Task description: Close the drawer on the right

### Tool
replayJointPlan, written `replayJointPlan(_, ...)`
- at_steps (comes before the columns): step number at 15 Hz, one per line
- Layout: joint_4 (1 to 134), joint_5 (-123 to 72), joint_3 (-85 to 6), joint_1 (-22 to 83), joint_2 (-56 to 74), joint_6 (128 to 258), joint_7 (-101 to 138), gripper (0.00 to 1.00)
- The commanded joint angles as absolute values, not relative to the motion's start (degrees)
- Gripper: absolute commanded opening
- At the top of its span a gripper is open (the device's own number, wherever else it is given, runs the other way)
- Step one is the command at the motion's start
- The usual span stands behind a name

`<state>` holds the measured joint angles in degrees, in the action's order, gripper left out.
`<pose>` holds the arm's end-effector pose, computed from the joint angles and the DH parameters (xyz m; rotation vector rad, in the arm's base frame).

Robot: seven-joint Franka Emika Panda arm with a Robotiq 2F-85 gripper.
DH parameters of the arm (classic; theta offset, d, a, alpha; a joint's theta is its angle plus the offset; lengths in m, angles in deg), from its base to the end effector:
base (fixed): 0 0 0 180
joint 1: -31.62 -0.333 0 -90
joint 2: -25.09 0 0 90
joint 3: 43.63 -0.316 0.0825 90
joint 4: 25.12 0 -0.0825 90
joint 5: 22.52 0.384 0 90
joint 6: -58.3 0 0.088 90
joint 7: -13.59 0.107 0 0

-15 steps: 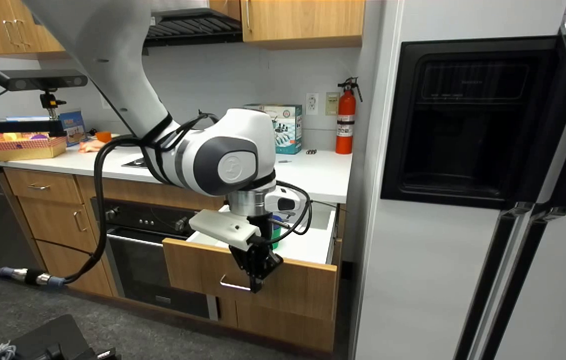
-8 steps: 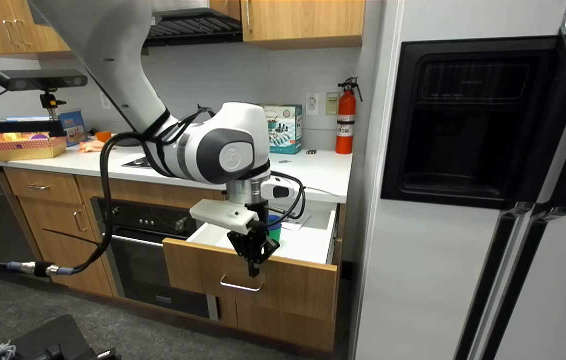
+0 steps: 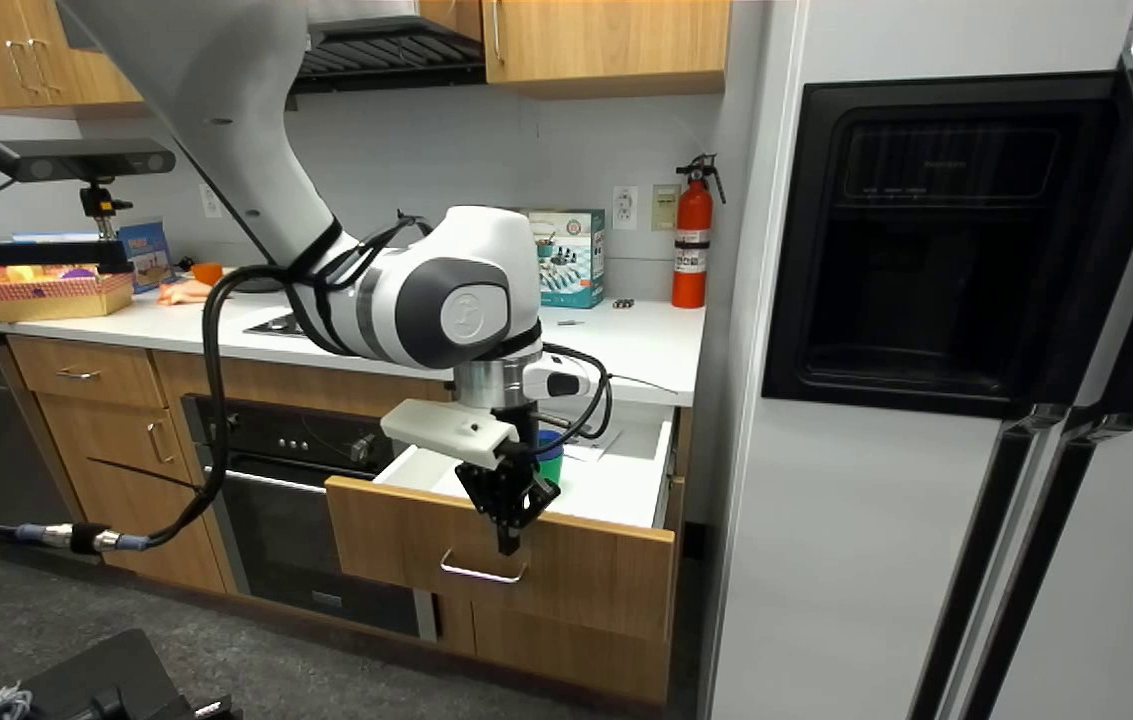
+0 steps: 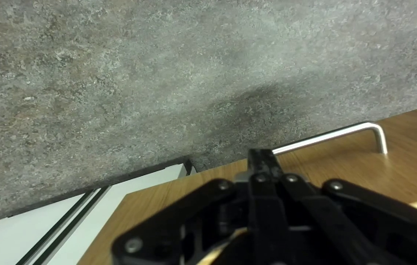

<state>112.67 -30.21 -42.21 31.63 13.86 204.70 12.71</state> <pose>0.4937 -0.0107 0.2292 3.0610 0.1598 -0.0726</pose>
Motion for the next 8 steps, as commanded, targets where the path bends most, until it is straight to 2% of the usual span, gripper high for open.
replayJointPlan(1,112.73,-30.51,-42.08,31.56,13.67,205.36,13.19,0.0)
replayJointPlan(8,109.69,-29.03,-43.02,31.0,10.31,211.55,13.63,0.0)
